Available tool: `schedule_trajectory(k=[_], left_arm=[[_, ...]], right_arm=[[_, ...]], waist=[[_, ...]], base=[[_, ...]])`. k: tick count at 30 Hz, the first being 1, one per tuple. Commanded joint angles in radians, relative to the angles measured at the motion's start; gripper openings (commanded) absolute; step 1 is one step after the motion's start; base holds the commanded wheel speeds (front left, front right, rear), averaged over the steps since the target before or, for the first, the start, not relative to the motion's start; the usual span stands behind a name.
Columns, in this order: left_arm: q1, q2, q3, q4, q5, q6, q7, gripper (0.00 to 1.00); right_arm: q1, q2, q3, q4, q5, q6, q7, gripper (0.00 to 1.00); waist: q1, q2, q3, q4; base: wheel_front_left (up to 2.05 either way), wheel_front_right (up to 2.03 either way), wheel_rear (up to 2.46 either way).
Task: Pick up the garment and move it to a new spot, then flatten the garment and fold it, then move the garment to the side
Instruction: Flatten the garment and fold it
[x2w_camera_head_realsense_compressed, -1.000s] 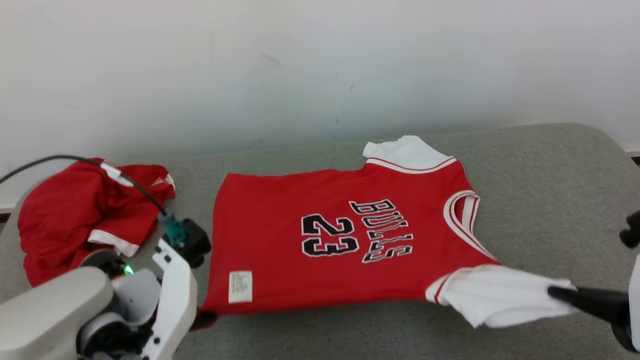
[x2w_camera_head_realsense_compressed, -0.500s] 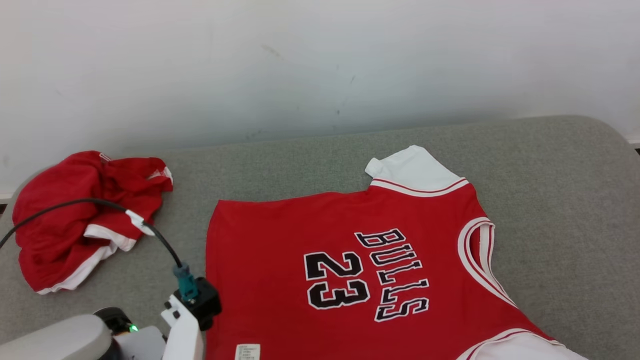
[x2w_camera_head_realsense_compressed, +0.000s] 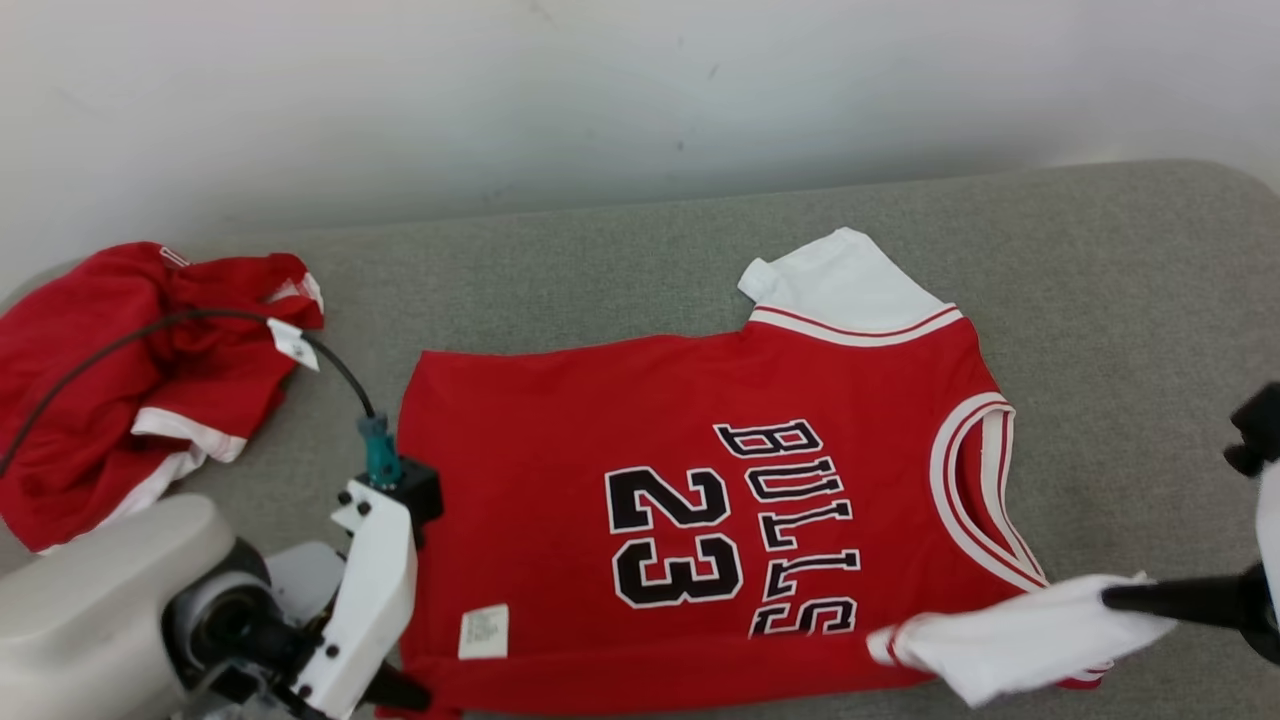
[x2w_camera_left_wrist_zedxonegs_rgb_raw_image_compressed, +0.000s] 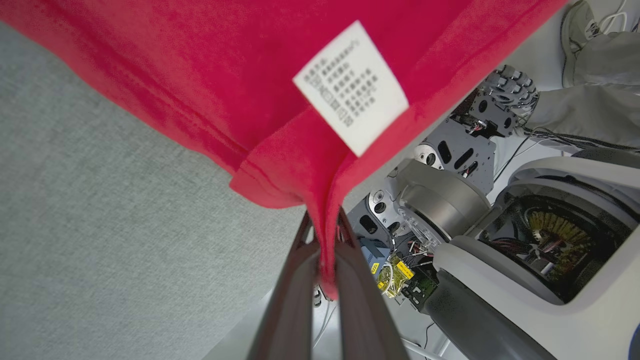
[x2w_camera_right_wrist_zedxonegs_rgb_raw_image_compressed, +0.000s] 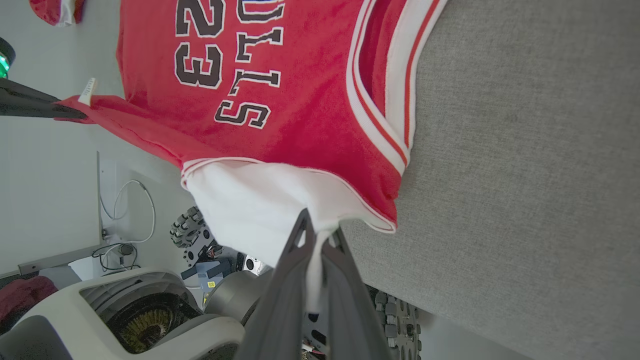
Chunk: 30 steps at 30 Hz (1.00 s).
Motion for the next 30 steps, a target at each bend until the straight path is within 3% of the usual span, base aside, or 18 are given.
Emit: schedule_trajectory(k=[1,11,12,13,15,16,17,19,20,21,26,30], left_arm=[[-0.015,-0.005,0.000,0.017,0.000,-0.004,0.013,0.00],[-0.092,-0.072,0.007,0.188,0.032,-0.038,0.026,0.00],[-0.097,-0.079,0.007,0.201,0.035,-0.041,0.022,0.00],[-0.101,-0.087,0.009,0.214,0.037,-0.043,0.015,0.00],[-0.107,-0.100,0.010,0.243,0.046,-0.048,-0.001,0.00],[-0.110,-0.104,0.008,0.256,0.054,-0.050,-0.005,0.04],[-0.114,-0.108,0.007,0.268,0.063,-0.051,-0.014,0.27],[-0.116,-0.119,0.006,0.291,0.070,-0.054,-0.028,0.91],[-0.114,-0.123,0.005,0.300,0.074,-0.056,-0.031,1.00],[-0.113,-0.126,0.004,0.309,0.078,-0.057,-0.039,1.00],[-0.098,-0.136,0.005,0.321,0.090,-0.060,-0.094,1.00],[-0.092,-0.129,0.018,0.302,0.114,-0.060,-0.189,1.00]], right_arm=[[-0.020,0.021,0.002,0.028,0.010,0.000,0.012,0.00],[-0.142,0.264,0.004,0.368,0.002,0.000,0.065,0.00],[-0.148,0.282,0.004,0.393,-0.001,0.000,0.066,0.04],[-0.154,0.302,0.004,0.416,-0.004,0.000,0.062,0.15],[-0.165,0.338,0.004,0.458,-0.010,0.000,0.052,0.22],[-0.168,0.352,0.004,0.480,-0.016,0.000,0.043,0.27],[-0.170,0.366,0.004,0.499,-0.024,0.000,0.037,0.31],[-0.172,0.394,0.004,0.533,-0.038,0.000,0.021,0.43],[-0.172,0.406,0.004,0.547,-0.041,0.000,0.007,0.80],[-0.170,0.418,0.004,0.560,-0.040,0.000,-0.005,1.00],[-0.153,0.445,0.002,0.588,-0.073,0.000,-0.102,1.00],[-0.135,0.444,-0.025,0.563,-0.125,0.000,-0.264,1.00]], waist=[[-0.0001,-0.0001,0.009,-0.004],[-0.0001,-0.0001,0.062,-0.015],[-0.0001,-0.0001,0.070,-0.015],[-0.0001,-0.0001,0.076,-0.014],[-0.0001,-0.0001,0.085,-0.014],[-0.0001,-0.0001,0.088,-0.014],[-0.0001,-0.0001,0.090,-0.014],[-0.0001,-0.0001,0.091,-0.015],[-0.0001,-0.0001,0.088,-0.015],[-0.0001,-0.0001,0.083,-0.015],[-0.0001,-0.0001,0.041,-0.012],[-0.0001,-0.0001,-0.006,-0.009]], base=[[0.00,0.00,0.00],[0.00,0.00,0.00],[0.00,0.00,0.00],[0.00,0.00,0.00],[0.00,0.00,0.00],[0.00,0.00,0.00],[0.00,0.00,0.00],[0.00,0.00,0.00],[0.00,0.00,0.00],[0.00,0.00,0.00],[0.00,0.00,0.00],[0.00,0.00,0.00]])
